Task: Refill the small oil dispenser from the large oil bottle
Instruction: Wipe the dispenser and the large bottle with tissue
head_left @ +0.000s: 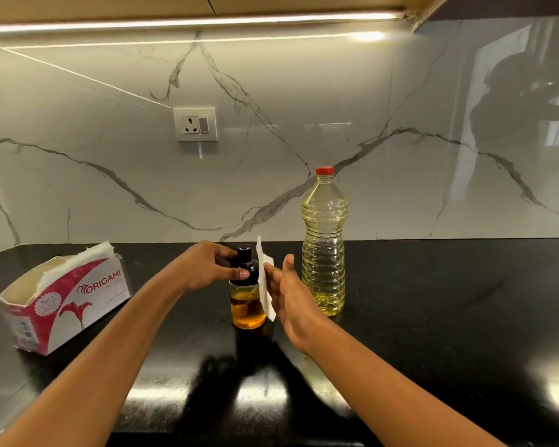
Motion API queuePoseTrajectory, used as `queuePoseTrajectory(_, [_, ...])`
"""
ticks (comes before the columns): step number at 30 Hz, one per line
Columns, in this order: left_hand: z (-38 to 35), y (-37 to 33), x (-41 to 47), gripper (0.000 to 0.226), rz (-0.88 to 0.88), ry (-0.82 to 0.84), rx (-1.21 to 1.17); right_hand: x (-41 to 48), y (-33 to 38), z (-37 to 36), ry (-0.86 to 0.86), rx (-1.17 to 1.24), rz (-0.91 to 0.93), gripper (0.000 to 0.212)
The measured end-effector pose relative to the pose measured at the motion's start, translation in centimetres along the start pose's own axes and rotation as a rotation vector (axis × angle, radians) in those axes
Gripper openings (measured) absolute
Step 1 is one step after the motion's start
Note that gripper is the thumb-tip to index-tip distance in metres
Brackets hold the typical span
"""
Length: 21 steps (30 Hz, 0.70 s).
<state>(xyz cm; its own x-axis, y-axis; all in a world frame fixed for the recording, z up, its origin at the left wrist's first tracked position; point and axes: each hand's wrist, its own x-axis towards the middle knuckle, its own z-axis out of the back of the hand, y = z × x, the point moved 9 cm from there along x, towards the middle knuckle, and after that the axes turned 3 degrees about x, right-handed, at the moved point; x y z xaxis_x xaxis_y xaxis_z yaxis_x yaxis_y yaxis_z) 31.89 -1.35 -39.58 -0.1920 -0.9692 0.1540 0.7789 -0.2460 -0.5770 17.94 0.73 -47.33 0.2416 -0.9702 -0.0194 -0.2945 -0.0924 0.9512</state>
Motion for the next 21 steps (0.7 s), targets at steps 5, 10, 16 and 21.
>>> queuePoseTrajectory(5, [-0.3,-0.9,0.3,0.034,-0.073,0.131,-0.028,1.0,1.3,-1.3,-0.013,-0.096,-0.017,0.064])
queuePoseTrajectory(10, [-0.6,-0.4,0.4,0.061,-0.134,0.246,-0.092,-0.8,-0.3,0.4,-0.009,-0.139,-0.004,0.057])
queuePoseTrajectory(16, [-0.9,-0.4,0.7,0.083,-0.149,0.299,-0.153,1.0,1.0,-1.0,-0.031,-0.131,-0.008,0.073])
queuePoseTrajectory(21, [-0.7,-0.5,0.4,0.069,-0.16,0.284,-0.129,-0.2,-0.5,-0.6,-0.028,-0.166,-0.043,0.086])
